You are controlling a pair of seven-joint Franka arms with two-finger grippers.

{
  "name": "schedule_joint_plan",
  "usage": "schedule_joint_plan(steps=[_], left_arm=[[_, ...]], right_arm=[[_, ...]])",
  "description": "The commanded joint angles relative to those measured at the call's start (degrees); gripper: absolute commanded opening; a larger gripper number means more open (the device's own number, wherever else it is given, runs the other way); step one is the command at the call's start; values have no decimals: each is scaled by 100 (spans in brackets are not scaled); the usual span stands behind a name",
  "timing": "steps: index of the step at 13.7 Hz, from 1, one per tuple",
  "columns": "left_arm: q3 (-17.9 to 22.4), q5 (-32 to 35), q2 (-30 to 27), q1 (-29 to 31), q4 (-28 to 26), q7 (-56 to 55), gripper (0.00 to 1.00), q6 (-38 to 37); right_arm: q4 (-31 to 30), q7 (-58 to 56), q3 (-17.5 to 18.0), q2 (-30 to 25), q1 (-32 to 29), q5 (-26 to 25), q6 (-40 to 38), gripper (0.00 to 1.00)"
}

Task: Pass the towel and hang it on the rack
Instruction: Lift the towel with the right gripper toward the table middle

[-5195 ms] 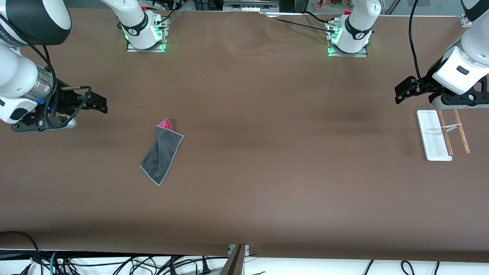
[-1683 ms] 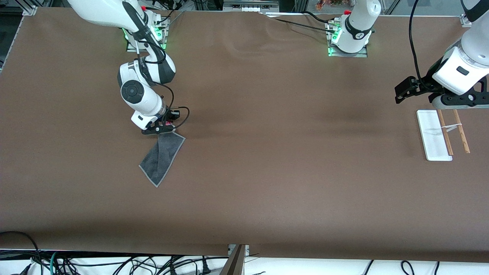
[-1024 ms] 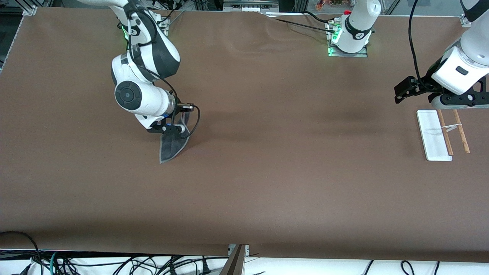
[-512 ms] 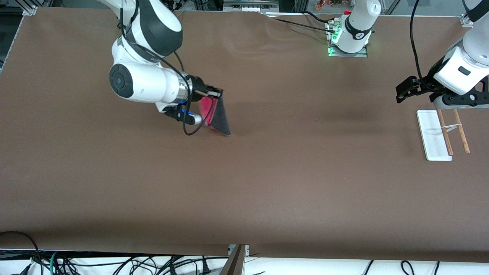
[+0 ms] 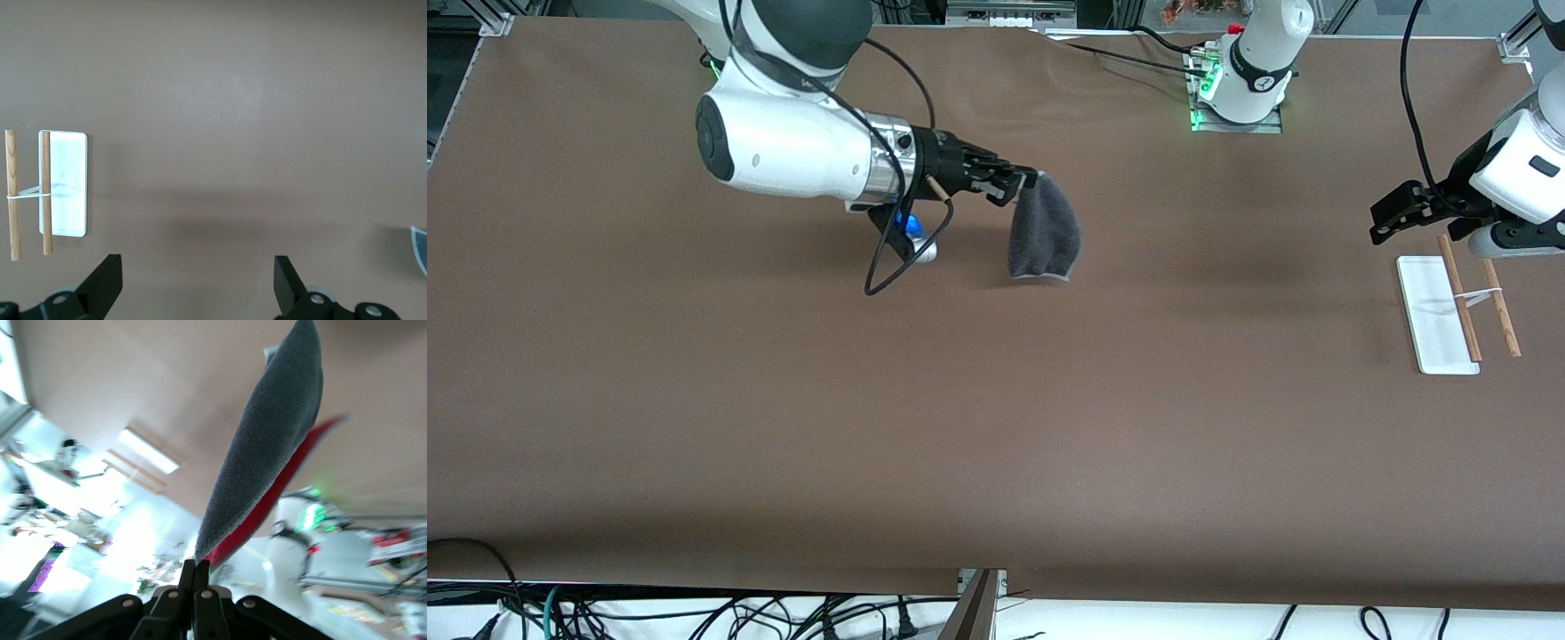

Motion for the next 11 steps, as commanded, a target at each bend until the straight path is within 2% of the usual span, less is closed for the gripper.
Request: schedule_joint_plan(steps=[1, 4, 11], left_arm=[[-42, -335, 254, 26, 226, 129, 100, -201], [-50, -960, 395, 35, 226, 592, 100, -499], [-50, -2752, 930, 97, 130, 3904, 100, -746]], right_arm=[[409, 675, 4, 204, 399, 228, 694, 0], [777, 1290, 4, 415, 716, 325, 1302, 0], [954, 1661, 4, 494, 831, 325, 1602, 0]])
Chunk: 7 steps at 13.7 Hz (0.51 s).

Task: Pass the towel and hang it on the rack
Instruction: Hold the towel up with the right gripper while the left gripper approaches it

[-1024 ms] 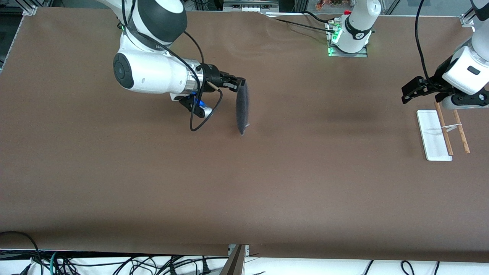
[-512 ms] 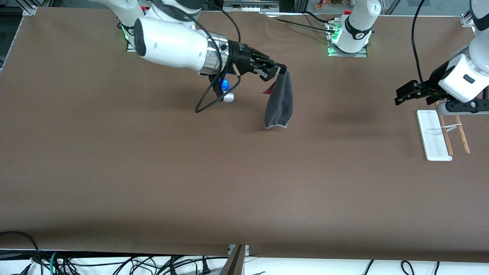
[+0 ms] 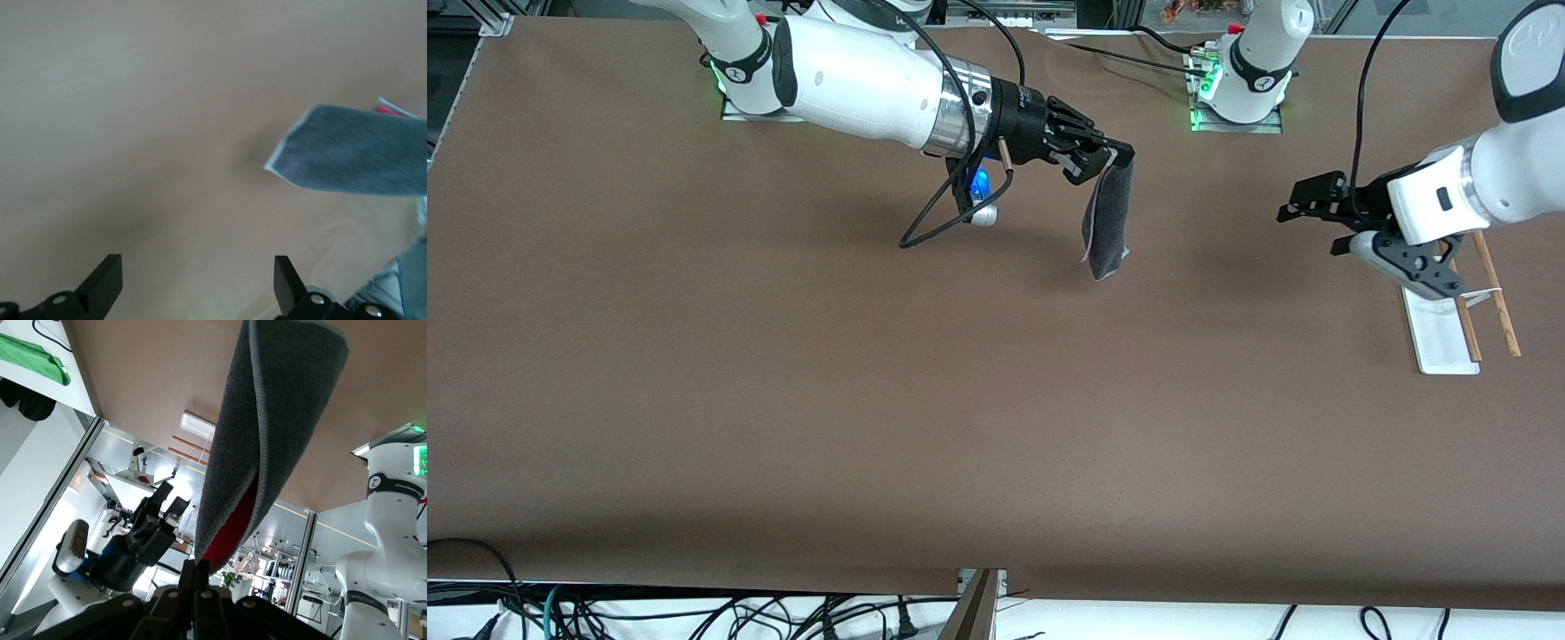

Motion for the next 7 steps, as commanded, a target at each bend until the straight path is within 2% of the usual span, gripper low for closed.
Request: schedule_joint_plan(steps=[1, 7], left_arm=[[-4, -609, 303, 72, 121, 1154, 100, -131], [-4, -1698, 1172, 116, 51, 4053, 100, 9]], right_arm=[[188, 89, -9, 98, 96, 118, 155, 0], [302, 230, -9, 221, 245, 118, 455, 0]])
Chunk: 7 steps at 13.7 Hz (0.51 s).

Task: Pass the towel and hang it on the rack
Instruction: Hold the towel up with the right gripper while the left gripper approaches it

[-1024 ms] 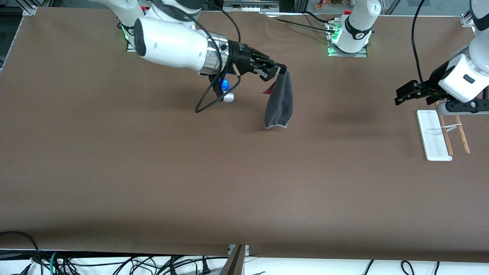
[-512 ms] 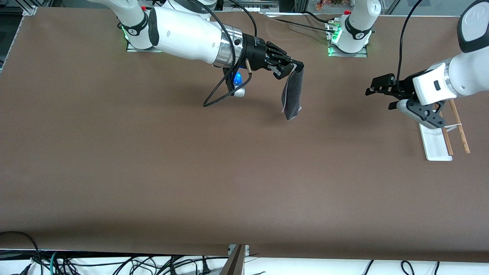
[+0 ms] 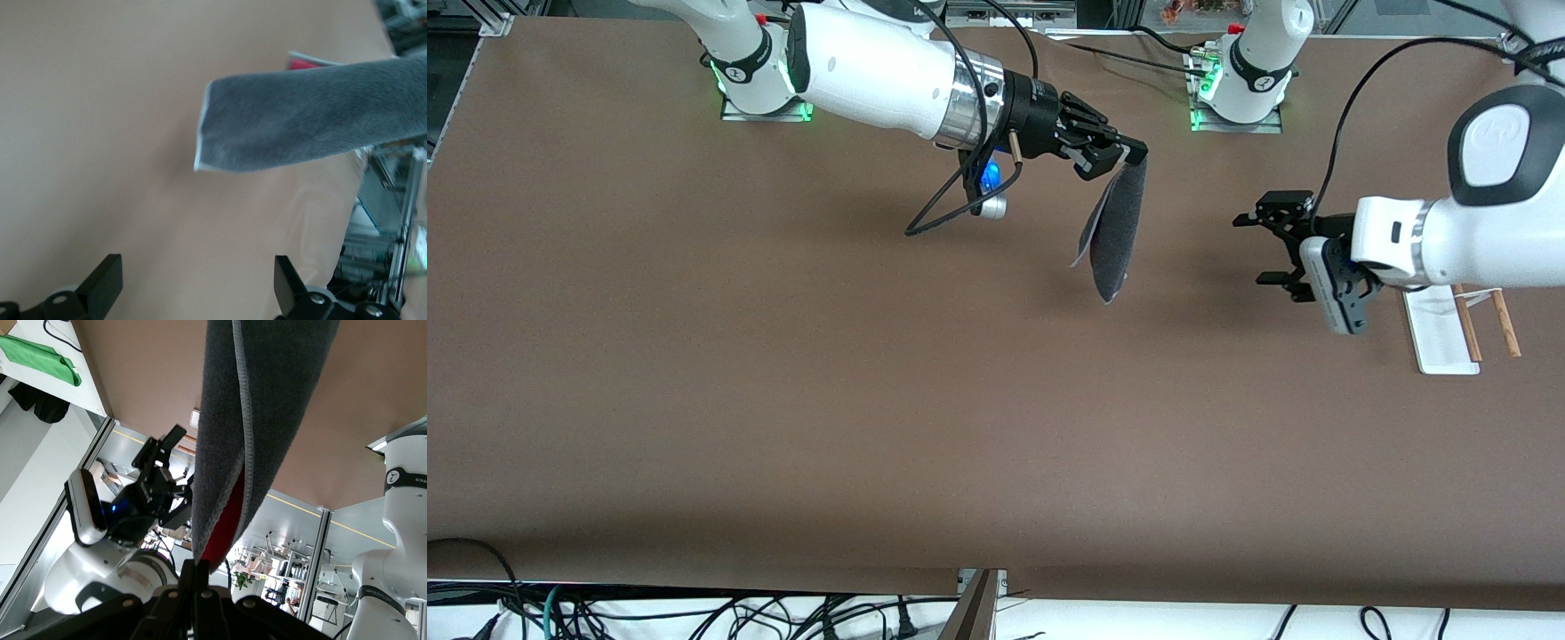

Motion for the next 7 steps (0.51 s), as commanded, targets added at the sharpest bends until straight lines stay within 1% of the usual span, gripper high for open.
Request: schedule_joint_plan(steps=[1, 3, 6, 7], left_arm=[[-6, -536, 424, 83, -13, 1310, 100, 125], [-50, -730, 417, 40, -451, 2303, 100, 809], [-77, -1529, 390, -92, -1277, 3524, 100, 1574], [-164, -1809, 381, -101, -1489, 3912, 100, 1794]], right_arm=[[278, 76, -9, 168, 45, 84, 44, 0], [287, 76, -9, 194, 45, 84, 52, 0], [287, 84, -9, 220, 142, 84, 280, 0], [296, 84, -9, 238, 168, 84, 290, 0]])
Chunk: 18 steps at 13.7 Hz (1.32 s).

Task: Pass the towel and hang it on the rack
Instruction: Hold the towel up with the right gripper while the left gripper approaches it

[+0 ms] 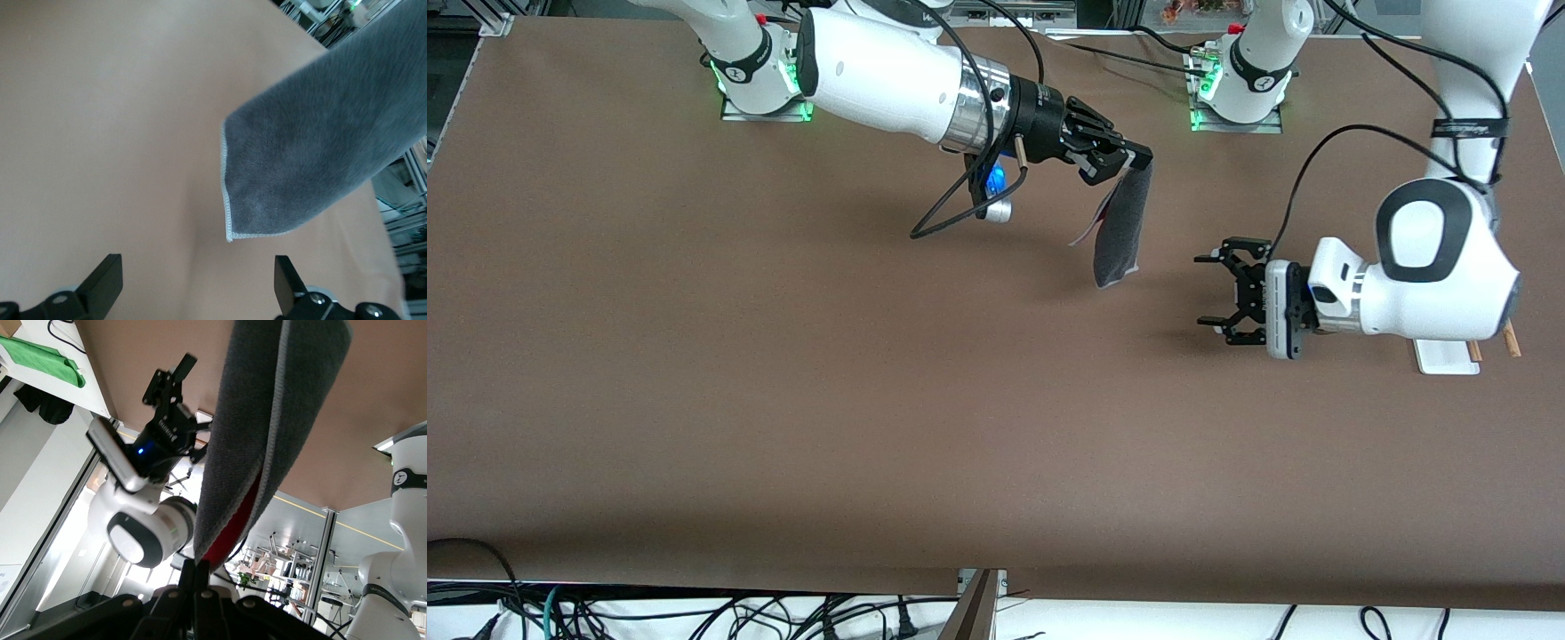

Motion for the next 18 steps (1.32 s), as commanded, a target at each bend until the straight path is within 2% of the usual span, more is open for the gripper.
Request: schedule_joint_plan(steps=[1, 4, 8, 15, 16, 18], left_arm=[[-146, -745, -185, -71, -752, 1102, 100, 616], [-453, -1405, -229, -71, -1148, 1762, 100, 934], [-735, -2257, -238, -71, -1456, 2527, 100, 934], [-841, -2356, -264, -71, -1667, 2880, 100, 873], [-850, -2347, -264, -79, -1737, 3011, 98, 873], [-963, -2356, -264, -79, -1782, 3100, 84, 873]], right_arm=[[235, 78, -15, 147, 113, 84, 121, 0], [270, 78, -15, 156, 113, 75, 121, 0], [270, 78, -15, 156, 113, 84, 121, 0], [270, 69, -15, 147, 104, 75, 121, 0], [270, 69, -15, 147, 104, 75, 121, 0], [270, 69, -15, 147, 104, 75, 121, 0]])
